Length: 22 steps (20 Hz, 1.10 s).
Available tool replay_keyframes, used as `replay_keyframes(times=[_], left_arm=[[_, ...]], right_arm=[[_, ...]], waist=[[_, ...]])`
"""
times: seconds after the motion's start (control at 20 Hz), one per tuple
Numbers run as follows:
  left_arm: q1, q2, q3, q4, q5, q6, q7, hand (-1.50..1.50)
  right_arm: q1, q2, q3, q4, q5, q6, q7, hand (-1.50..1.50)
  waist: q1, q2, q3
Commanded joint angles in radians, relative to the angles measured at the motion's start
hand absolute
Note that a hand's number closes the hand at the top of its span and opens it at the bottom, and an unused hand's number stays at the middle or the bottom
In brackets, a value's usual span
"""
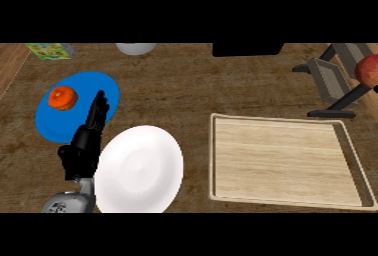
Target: Pick the pear from the tray and place it in the tiered basket
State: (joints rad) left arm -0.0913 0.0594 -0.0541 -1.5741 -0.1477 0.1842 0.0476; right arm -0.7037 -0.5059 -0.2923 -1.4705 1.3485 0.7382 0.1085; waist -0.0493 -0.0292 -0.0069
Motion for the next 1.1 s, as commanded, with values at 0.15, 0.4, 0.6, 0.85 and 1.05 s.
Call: replay_keyframes(times=[0.15, 0.4, 0.6, 0.85, 1.05], left_arm=[[-0.027, -0.004, -0.001, 0.018, 0.01, -0.014, -0.004, 0.0], [-0.05, -0.052, -0.052, 0.017, -0.034, 0.02, -0.001, 0.0], [-0.027, -0.035, -0.037, 0.018, -0.018, 0.001, -0.016, 0.0], [-0.05, -0.014, -0.017, -0.012, -0.006, -0.014, 0.021, 0.0], [-0.053, -0.028, -0.039, -0.009, -0.026, -0.007, 0.005, 0.0]], right_arm=[[-0.346, -0.086, -0.138, -0.203, -0.064, 0.44, 0.177, 1.5], [-0.545, -0.138, -0.162, -0.107, -0.053, 0.541, 0.256, 1.5], [-0.688, -0.062, -0.263, -0.021, -0.062, 0.528, 0.354, 1.5], [-0.745, -0.081, -0.31, 0.151, -0.076, 0.394, 0.383, 1.5], [-0.728, -0.131, -0.279, 0.266, -0.079, 0.257, 0.355, 1.5]], waist=[[0.02, 0.008, 0.002], [0.049, 0.024, 0.005], [0.057, 0.024, 0.005], [0.06, 0.028, 0.006], [0.062, 0.031, 0.006]])
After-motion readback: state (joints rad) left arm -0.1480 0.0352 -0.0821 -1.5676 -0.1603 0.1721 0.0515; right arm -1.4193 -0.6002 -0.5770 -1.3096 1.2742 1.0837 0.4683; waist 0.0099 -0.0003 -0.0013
